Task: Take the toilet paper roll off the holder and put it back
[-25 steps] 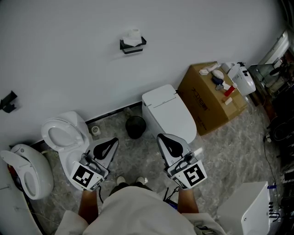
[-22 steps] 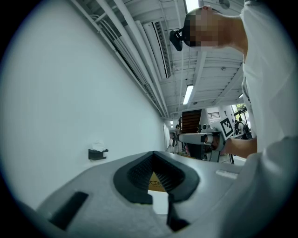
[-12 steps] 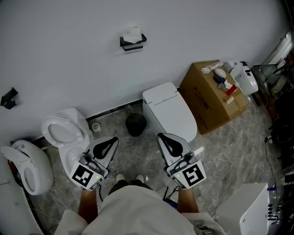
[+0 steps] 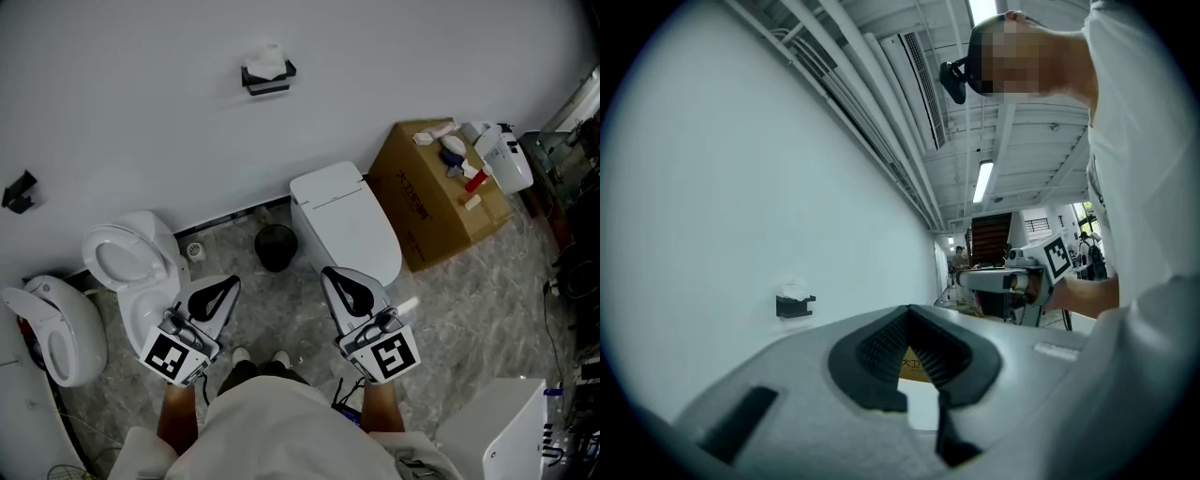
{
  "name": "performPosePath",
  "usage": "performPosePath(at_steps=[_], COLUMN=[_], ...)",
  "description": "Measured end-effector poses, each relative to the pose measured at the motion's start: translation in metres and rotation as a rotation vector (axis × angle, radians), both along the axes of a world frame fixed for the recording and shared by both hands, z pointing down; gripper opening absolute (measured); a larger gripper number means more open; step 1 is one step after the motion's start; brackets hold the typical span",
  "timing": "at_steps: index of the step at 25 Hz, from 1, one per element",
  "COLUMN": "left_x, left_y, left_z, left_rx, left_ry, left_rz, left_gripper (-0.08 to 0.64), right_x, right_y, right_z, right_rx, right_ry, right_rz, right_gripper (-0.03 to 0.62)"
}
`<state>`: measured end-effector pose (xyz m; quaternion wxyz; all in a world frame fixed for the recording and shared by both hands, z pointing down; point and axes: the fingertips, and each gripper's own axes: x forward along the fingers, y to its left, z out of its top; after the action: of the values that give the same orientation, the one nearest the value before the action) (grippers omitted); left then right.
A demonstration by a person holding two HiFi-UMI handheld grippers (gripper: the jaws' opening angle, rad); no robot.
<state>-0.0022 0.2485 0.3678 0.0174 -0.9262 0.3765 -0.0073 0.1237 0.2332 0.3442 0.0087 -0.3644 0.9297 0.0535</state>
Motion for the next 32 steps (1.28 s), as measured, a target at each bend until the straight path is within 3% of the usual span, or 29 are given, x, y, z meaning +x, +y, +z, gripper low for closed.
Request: performPosePath(at_steps=[18,26,32], left_x=[0.015,0.013,-0.009], left_y=[-0.020,-0.080,-0.158], left_z=[0.003,0.015,0.017], left_rx=[0.013,0.014,0.015], left_ry=[0.012,0.022,0.039], left_rz=[-0.022,0.029,0.067], left_gripper=[0.002,0.002,0.002], right_x=[0.022,0.021,-0.004], right_y=[-0.021,-0.075,-0.145], right_z=[0.006,0.014,0.018], right_rx=[0.020,0.021,0.006], right_ry=[-0.006,0.004,0.019], right_rz=[-0.003,0.050,0.086], right_gripper=[0.008,0.008,0.008])
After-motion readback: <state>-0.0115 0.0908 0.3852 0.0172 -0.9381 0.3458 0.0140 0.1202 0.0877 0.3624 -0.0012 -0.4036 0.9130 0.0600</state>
